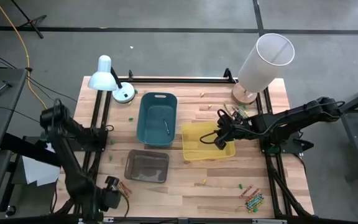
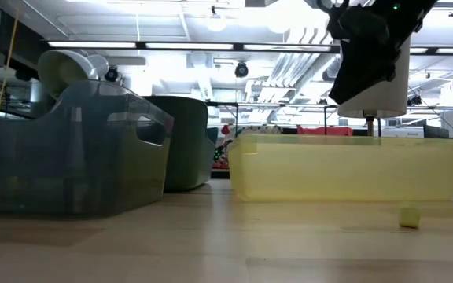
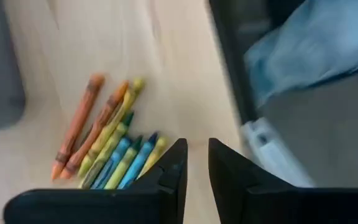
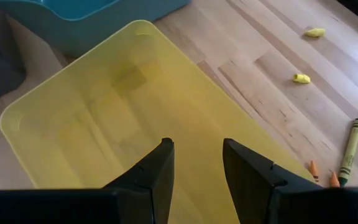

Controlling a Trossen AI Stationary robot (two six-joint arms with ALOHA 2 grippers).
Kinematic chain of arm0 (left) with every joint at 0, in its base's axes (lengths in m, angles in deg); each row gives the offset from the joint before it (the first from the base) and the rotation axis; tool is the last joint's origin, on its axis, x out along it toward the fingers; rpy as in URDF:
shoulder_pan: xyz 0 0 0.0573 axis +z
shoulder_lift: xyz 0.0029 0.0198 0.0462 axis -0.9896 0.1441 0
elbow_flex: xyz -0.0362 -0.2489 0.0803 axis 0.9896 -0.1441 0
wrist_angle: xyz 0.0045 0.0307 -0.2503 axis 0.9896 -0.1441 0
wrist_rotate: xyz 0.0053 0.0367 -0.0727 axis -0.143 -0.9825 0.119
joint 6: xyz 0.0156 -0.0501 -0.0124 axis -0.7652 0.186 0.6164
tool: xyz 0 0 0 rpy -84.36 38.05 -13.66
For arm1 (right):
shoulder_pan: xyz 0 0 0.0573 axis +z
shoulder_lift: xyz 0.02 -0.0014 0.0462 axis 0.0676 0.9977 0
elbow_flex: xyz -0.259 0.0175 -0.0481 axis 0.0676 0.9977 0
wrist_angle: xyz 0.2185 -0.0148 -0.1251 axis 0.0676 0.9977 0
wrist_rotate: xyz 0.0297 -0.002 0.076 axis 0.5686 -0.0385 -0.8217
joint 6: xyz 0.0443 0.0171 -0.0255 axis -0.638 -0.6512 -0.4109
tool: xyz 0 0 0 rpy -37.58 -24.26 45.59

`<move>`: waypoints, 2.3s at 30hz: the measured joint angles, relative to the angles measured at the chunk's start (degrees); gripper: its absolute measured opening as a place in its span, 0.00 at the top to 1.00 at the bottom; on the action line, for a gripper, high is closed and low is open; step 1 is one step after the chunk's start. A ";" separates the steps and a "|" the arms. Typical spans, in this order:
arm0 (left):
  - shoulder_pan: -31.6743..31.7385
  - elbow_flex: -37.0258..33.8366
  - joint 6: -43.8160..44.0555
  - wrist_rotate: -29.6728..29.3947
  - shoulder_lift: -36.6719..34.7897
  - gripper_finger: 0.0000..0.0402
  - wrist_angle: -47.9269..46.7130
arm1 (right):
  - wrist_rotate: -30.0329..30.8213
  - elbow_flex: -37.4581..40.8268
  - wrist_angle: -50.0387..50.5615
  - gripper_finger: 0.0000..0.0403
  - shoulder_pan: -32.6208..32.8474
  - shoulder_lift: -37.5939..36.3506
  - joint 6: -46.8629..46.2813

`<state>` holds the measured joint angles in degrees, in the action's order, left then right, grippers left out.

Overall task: Sort crayons
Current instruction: Put the blue crayon into the blue bin

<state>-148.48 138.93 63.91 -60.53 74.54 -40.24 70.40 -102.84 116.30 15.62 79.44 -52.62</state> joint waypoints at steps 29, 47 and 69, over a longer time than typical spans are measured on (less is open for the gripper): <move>-0.76 1.13 -12.31 -1.12 8.04 0.66 -10.24 | 0.19 0.02 0.01 0.68 -0.02 0.00 -0.44; -0.76 -1.55 -10.61 -3.70 8.04 0.70 -9.33 | 0.13 0.02 0.02 0.68 -0.02 0.00 -0.44; -0.77 -1.65 -10.59 -7.72 7.97 0.70 -13.11 | 0.07 0.02 0.02 0.68 -0.02 0.00 -1.49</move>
<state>-149.25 137.29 53.31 -68.25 82.51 -53.36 70.46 -102.82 116.32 15.60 79.44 -54.11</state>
